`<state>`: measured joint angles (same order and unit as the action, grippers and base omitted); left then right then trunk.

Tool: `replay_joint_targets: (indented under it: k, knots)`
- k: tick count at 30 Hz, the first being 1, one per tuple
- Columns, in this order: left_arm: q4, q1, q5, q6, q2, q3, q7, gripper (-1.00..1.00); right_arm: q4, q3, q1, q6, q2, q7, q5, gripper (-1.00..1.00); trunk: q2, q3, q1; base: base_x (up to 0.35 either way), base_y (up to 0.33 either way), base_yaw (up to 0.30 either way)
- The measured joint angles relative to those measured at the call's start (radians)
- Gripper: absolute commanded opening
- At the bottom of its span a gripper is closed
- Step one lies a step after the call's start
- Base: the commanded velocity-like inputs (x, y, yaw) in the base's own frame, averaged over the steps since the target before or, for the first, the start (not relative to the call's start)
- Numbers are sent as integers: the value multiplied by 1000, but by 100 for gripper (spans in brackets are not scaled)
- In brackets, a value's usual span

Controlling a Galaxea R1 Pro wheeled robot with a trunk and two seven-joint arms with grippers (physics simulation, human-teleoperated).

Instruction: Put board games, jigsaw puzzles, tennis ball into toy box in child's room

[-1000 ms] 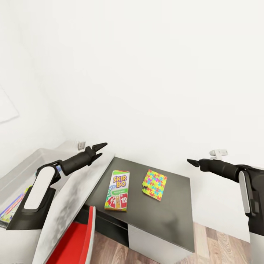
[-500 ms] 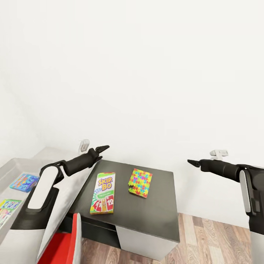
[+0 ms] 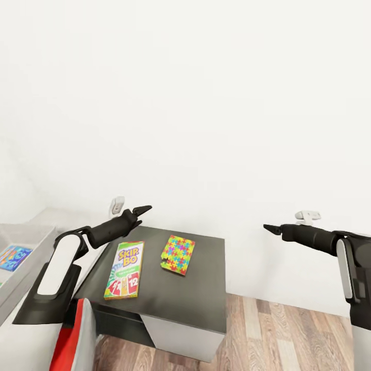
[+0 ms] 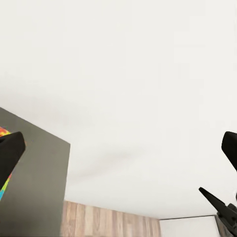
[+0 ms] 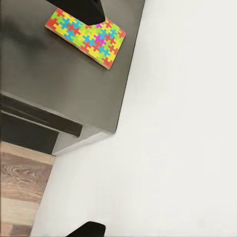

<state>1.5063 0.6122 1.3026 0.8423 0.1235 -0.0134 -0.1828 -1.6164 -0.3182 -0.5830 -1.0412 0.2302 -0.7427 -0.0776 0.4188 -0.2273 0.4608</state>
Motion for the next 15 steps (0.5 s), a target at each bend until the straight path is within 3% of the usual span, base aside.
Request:
replay_joint_targets:
  k: [8,15]
  knots:
    - [-9,-9,-7,-9,9,1,-2,100,0,0,0,0,0,-1,0,100,0,0,0,195,-252,-36]
    - [-43,-13,-7,-18,10,1,-3,100,0,0,0,-1,0,-2,0,100,0,4,0,67,-55,-96]
